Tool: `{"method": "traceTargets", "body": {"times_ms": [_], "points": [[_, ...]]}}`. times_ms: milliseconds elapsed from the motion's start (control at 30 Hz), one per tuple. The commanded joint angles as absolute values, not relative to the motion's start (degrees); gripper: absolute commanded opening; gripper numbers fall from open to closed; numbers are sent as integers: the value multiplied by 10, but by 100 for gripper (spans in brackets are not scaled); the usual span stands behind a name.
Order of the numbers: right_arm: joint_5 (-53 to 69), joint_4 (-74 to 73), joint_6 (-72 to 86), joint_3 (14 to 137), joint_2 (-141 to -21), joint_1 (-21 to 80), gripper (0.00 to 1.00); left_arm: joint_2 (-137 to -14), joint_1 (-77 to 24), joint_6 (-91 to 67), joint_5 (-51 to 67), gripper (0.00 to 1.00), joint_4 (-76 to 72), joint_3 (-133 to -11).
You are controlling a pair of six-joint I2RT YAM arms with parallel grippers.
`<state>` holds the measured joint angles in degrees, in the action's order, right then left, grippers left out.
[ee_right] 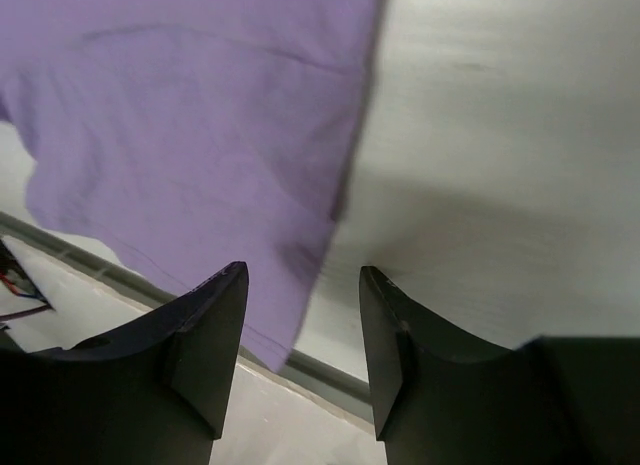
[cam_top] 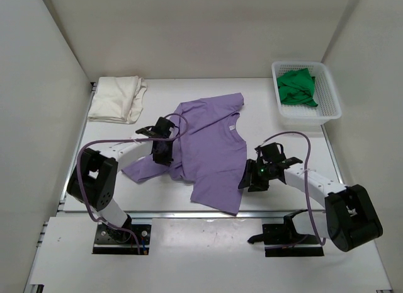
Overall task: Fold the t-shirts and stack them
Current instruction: Flatten out the tshirt
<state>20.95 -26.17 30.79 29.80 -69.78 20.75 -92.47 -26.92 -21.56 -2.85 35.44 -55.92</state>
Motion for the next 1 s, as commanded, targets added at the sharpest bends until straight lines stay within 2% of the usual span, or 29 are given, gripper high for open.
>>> {"method": "traceTargets", "body": {"times_ms": [0,33,100,133,200,300,400,500,733,767,833,900,967], "points": [[185,-193,335,289,-728,221,46,-894,-265,-224,-10,15,344,-582],[182,-177,340,286,-733,224,44,-891,-263,-231,-9,12,346,-580],[192,-151,350,273,-751,218,40,-881,-256,-235,0,0,352,-568],[192,-134,358,268,-758,215,34,-880,-253,-238,-3,0,346,-563],[197,-114,367,271,-774,204,13,-869,-247,-250,10,0,347,-557],[185,-122,354,292,-784,193,0,-855,-239,-257,19,0,361,-580],[183,-152,342,310,-766,173,0,-839,-212,-283,46,0,389,-639],[182,-192,307,324,-730,109,0,-834,-183,-307,68,0,418,-716],[177,-238,230,352,-719,11,0,-949,-121,-305,56,1,446,-922],[174,-232,228,359,-724,11,0,-984,-112,-307,27,4,450,-941],[178,-221,229,366,-730,12,0,-1031,-82,-309,13,21,445,-1009],[186,-213,234,371,-745,11,0,-1090,-49,-326,1,58,471,-1066],[193,-212,232,386,-758,17,0,-1113,-37,-323,1,73,494,-1121]]}}
